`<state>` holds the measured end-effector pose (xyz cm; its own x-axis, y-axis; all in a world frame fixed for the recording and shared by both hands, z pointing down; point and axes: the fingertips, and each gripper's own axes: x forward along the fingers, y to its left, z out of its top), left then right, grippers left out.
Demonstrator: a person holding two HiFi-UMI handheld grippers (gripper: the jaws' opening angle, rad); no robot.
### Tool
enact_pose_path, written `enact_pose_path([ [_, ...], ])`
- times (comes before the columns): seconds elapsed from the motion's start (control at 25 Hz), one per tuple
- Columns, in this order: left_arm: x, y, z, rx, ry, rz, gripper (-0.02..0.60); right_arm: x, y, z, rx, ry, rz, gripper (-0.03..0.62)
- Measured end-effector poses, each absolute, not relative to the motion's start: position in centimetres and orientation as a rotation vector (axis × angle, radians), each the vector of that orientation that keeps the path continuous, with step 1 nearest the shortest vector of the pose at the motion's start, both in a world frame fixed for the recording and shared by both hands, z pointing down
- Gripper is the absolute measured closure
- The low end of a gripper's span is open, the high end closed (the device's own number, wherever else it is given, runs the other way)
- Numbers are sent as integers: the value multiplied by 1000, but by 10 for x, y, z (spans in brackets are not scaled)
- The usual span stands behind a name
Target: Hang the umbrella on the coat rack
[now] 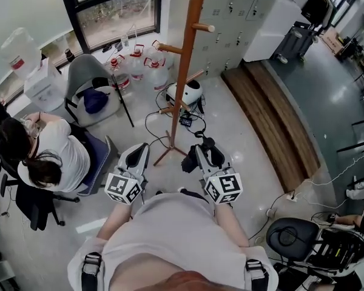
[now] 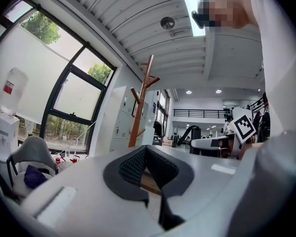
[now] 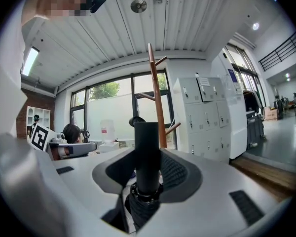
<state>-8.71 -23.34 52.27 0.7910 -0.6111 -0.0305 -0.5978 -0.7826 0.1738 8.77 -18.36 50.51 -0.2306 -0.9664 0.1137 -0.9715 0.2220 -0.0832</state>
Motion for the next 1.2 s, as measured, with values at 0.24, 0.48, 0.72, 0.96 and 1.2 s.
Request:
enact_pose_path([
  [0.24,-79,-245,513,2819,-1002,-140,572,96,-201,513,1861,-2423,225,437],
  [0.48,-73,-252,514,2776,-1050,-154,572,102,-221,526,1785,-2442,220,437],
  [0.72,-73,-252,513,2773,-1104,-132,572,105,-237,544,1747,-2445,295,437],
  [0.96,-77,-257,515,2748,-1148,-119,572,104,-256,561,1709,-2445,336,437],
  [1.2,-79,-261,518,2762,-1185,-85,572,109,-279,581,1693,-2424,374,437],
])
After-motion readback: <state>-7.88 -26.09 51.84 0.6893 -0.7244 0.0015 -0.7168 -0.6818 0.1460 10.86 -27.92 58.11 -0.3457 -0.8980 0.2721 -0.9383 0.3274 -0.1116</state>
